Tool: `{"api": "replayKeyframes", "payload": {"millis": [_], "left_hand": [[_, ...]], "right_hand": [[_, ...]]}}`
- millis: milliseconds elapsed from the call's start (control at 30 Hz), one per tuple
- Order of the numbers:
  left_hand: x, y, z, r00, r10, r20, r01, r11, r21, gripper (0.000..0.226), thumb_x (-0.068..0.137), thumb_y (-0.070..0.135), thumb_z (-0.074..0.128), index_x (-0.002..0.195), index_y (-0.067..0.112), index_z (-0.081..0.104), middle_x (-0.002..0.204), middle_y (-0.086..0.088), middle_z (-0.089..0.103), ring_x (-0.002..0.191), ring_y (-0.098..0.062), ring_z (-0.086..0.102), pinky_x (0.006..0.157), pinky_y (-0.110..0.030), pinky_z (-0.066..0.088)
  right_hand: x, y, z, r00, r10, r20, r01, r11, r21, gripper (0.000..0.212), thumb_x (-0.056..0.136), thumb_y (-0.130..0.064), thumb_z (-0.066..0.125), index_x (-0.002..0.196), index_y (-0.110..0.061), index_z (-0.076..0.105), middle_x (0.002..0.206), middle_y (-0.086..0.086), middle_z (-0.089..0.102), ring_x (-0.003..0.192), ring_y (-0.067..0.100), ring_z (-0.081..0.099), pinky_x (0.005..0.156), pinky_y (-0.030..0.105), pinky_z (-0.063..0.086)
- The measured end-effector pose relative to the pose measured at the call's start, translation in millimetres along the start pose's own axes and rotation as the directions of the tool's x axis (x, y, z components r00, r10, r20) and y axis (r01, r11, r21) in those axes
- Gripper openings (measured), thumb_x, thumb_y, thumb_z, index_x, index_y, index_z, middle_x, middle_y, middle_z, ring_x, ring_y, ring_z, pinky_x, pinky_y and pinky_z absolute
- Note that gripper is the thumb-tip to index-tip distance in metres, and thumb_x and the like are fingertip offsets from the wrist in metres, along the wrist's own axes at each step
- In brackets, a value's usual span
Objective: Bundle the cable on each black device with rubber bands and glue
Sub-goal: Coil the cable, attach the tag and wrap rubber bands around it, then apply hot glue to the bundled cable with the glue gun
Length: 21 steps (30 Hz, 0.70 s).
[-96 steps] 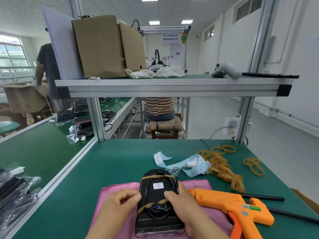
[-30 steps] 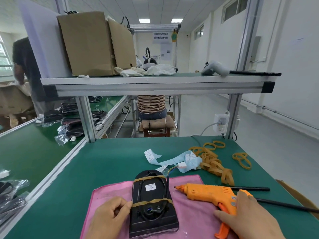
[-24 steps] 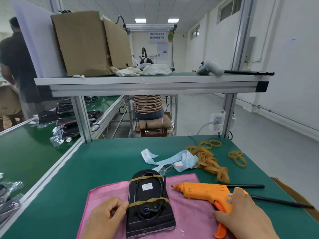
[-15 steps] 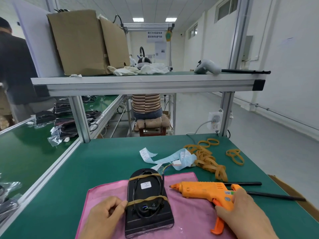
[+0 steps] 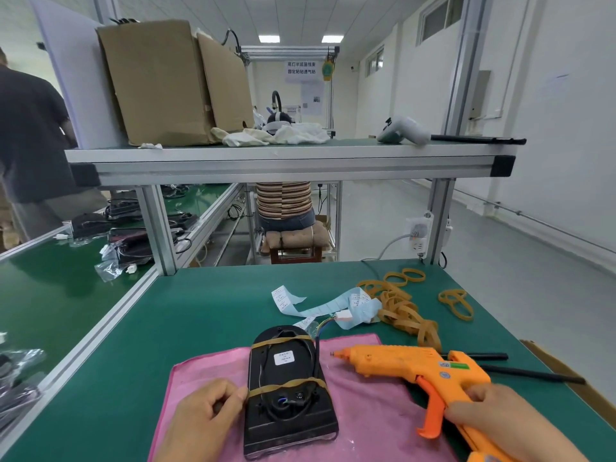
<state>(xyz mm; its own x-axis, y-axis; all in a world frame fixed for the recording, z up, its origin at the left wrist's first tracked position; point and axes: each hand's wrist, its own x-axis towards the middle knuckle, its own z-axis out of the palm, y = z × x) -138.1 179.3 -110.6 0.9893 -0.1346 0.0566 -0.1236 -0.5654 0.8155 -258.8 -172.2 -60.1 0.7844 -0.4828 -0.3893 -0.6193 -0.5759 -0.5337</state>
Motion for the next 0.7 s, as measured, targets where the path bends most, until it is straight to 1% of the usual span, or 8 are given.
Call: {"api": "replayKeyframes", "payload": {"millis": [100, 133, 200, 267, 333, 367, 500, 700], "left_hand": [[0, -1, 0, 1.000, 0.002, 0.005, -0.002, 1.000, 0.007, 0.027, 0.092, 0.026, 0.065, 0.069, 0.013, 0.065, 0.076, -0.011, 0.067, 0.077, -0.027, 0.063, 0.079, -0.035, 0.052], [0, -1, 0, 1.000, 0.001, 0.008, -0.001, 1.000, 0.011, 0.027, 0.092, 0.027, 0.065, 0.069, 0.014, 0.065, 0.076, -0.011, 0.067, 0.077, -0.027, 0.063, 0.079, -0.035, 0.052], [0, -1, -1, 1.000, -0.008, 0.013, 0.007, 1.000, 0.010, 0.027, 0.092, 0.028, 0.064, 0.070, 0.013, 0.065, 0.076, -0.013, 0.066, 0.078, -0.029, 0.063, 0.080, -0.037, 0.053], [1, -2, -1, 1.000, -0.018, 0.018, 0.018, 1.000, 0.005, 0.027, 0.093, 0.029, 0.064, 0.071, 0.013, 0.065, 0.077, -0.014, 0.066, 0.079, -0.030, 0.063, 0.080, -0.038, 0.053], [0, -1, 0, 1.000, -0.020, 0.017, 0.020, 1.000, 0.000, 0.027, 0.093, 0.029, 0.064, 0.071, 0.014, 0.065, 0.077, -0.014, 0.066, 0.078, -0.028, 0.063, 0.079, -0.037, 0.053], [0, -2, 0, 1.000, -0.021, 0.014, 0.021, 1.000, 0.000, 0.027, 0.093, 0.030, 0.064, 0.071, 0.015, 0.065, 0.077, -0.013, 0.066, 0.078, -0.027, 0.064, 0.079, -0.037, 0.053], [-1, -3, -1, 0.999, -0.028, 0.022, 0.028, 1.000, 0.004, 0.026, 0.093, 0.032, 0.063, 0.072, 0.017, 0.064, 0.079, -0.010, 0.068, 0.079, -0.025, 0.064, 0.081, -0.037, 0.054], [-1, -4, 0, 1.000, -0.014, 0.004, 0.014, 1.000, 0.011, 0.028, 0.093, 0.034, 0.062, 0.068, 0.022, 0.063, 0.080, -0.003, 0.069, 0.076, -0.021, 0.063, 0.079, -0.034, 0.052]], "right_hand": [[0, -17, -5, 0.996, -0.013, 0.091, -0.002, 0.987, 0.162, 0.044, 0.061, -0.036, 0.082, 0.094, -0.008, 0.076, 0.086, 0.010, 0.072, 0.082, 0.025, 0.067, 0.071, 0.031, 0.049], [8, -34, -3, 0.988, -0.123, 0.088, 0.115, 0.989, 0.089, 0.046, 0.070, -0.028, 0.078, 0.108, -0.003, 0.073, 0.092, 0.014, 0.071, 0.088, 0.028, 0.066, 0.077, 0.034, 0.049], [25, -68, 5, 0.843, -0.500, 0.199, 0.510, 0.860, -0.002, 0.045, 0.097, -0.006, 0.053, 0.141, 0.000, 0.048, 0.129, 0.020, 0.059, 0.122, 0.031, 0.055, 0.102, 0.035, 0.041], [35, -117, 0, 0.658, -0.686, 0.311, 0.629, 0.727, 0.274, 0.052, 0.103, 0.001, 0.039, 0.150, 0.006, 0.018, 0.155, 0.023, 0.031, 0.143, 0.031, 0.034, 0.114, 0.027, 0.024], [25, -129, -24, 0.457, -0.824, 0.335, 0.726, 0.563, 0.395, 0.060, 0.101, -0.016, 0.048, 0.142, 0.020, 0.022, 0.152, 0.034, 0.025, 0.144, 0.038, 0.029, 0.121, 0.034, 0.021], [3, -118, -33, 0.439, -0.831, 0.341, 0.649, 0.556, 0.520, 0.058, 0.098, -0.017, 0.056, 0.138, 0.020, 0.034, 0.146, 0.036, 0.034, 0.141, 0.042, 0.032, 0.121, 0.041, 0.024], [1, -72, -25, 0.583, -0.746, 0.322, 0.274, 0.554, 0.786, 0.073, 0.068, 0.008, 0.069, 0.136, -0.004, 0.046, 0.122, 0.025, 0.065, 0.117, 0.043, 0.060, 0.094, 0.050, 0.053], [-3, -96, -37, 0.663, -0.655, 0.363, 0.353, 0.701, 0.620, 0.065, 0.066, 0.005, 0.065, 0.129, -0.003, 0.050, 0.113, 0.025, 0.069, 0.111, 0.039, 0.066, 0.098, 0.049, 0.052]]}}
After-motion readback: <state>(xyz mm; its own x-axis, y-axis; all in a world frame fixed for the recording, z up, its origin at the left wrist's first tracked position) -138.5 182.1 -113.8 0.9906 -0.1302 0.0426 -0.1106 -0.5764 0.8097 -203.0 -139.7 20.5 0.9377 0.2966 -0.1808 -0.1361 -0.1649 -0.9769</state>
